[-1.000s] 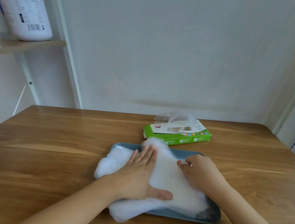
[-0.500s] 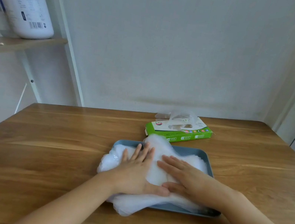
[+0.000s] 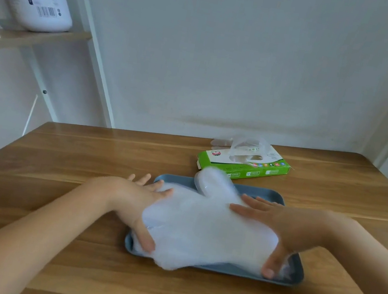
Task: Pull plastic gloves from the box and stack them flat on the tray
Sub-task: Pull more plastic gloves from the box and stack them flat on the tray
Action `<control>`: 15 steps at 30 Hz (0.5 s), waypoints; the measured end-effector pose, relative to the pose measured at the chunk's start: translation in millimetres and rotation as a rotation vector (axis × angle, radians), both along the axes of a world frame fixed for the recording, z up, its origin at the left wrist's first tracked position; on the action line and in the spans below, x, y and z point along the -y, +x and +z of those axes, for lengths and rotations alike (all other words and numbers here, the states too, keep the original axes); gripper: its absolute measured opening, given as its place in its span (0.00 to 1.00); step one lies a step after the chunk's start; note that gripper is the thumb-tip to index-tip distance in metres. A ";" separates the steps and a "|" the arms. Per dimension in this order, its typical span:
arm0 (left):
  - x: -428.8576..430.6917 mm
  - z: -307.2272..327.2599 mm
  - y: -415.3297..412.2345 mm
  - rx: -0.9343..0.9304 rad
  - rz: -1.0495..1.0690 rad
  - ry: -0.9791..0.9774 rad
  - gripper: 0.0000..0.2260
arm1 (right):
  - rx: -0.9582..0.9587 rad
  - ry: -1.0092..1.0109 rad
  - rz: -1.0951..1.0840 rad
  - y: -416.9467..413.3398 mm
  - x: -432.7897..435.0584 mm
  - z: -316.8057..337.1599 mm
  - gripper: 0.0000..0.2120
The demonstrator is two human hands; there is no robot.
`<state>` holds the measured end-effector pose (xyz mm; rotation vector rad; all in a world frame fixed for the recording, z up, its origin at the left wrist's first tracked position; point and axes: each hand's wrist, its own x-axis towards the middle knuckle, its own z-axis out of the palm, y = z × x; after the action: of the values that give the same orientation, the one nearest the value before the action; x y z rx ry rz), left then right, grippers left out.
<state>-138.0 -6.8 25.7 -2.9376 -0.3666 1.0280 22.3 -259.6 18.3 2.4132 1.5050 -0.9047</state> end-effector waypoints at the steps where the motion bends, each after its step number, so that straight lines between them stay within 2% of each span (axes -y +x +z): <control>1: -2.8 4.8 2.4 0.009 0.012 -0.049 0.52 | -0.008 -0.003 -0.013 2.5 0.5 3.0 0.55; 3: -6.5 16.9 6.6 0.100 0.065 -0.183 0.41 | -0.018 0.077 -0.065 5.6 -0.5 10.0 0.47; 4: -9.2 20.9 10.8 0.192 0.104 -0.224 0.34 | -0.017 0.182 -0.113 10.1 -3.2 11.6 0.39; 7: -21.6 22.7 30.3 0.545 0.295 -0.153 0.24 | 0.090 0.666 -0.323 32.3 -18.7 7.8 0.13; 8: -24.7 20.0 37.6 0.635 0.346 -0.155 0.21 | 0.147 0.800 -0.384 40.2 -24.7 4.6 0.09; 10: -27.5 12.7 56.4 0.747 0.367 -0.243 0.17 | 0.245 0.972 -0.486 60.6 -37.9 -1.8 0.12; 12: -22.9 6.5 72.9 0.777 0.300 -0.349 0.15 | 0.284 1.065 -0.592 78.3 -48.7 -6.3 0.18; 15: -13.4 -4.9 99.0 0.728 0.124 -0.451 0.17 | 0.222 1.033 -0.727 98.9 -64.9 -12.6 0.34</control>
<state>-39.0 6.6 20.8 -3.6557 -0.3499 -0.0268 121.3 -194.7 5.8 3.7386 1.1284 0.2396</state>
